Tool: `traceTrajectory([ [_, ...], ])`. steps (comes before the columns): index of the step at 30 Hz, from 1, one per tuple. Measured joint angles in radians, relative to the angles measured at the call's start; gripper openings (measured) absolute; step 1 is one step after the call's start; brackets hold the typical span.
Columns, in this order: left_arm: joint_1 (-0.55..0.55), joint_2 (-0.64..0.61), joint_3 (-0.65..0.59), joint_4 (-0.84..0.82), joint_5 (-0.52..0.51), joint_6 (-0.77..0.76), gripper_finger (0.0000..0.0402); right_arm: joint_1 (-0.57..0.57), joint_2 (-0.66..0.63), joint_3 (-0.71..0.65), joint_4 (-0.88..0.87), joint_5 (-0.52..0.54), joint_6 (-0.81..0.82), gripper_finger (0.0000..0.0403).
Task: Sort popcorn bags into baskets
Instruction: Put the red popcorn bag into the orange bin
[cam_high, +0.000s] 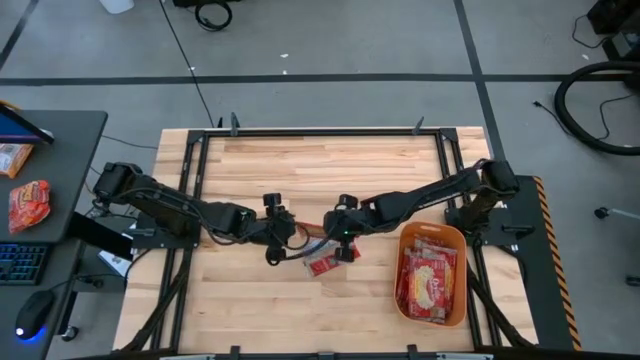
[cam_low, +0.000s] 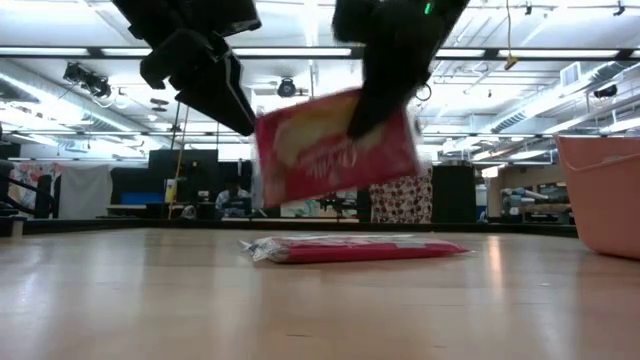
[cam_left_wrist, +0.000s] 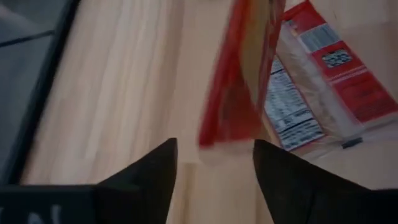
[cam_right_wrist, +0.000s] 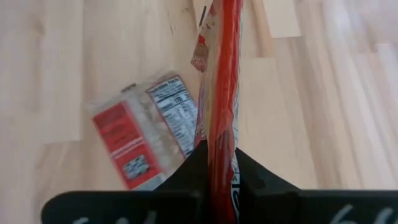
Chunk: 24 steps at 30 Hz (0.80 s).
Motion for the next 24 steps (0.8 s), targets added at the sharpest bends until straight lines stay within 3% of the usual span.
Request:
traceTrajectory([
  [6,0.0,0.0,0.0,-0.023,0.124,-0.079,0.022,0.075,-0.074,0.099,-0.213,-0.002,0.136,0.0029],
  [11,0.0,0.0,0.0,-0.076,0.233,-0.149,0.021,0.149,-0.136,0.169,-0.405,-0.115,0.216,0.0031],
  [17,-0.011,0.0,0.0,-0.086,0.251,-0.181,0.0208,0.216,-0.233,0.187,-0.66,-0.312,0.336,0.0031],
  [24,-0.008,0.0,0.0,-0.083,0.252,-0.172,0.0208,0.341,-0.304,0.187,-0.941,-0.334,0.239,0.0031],
])
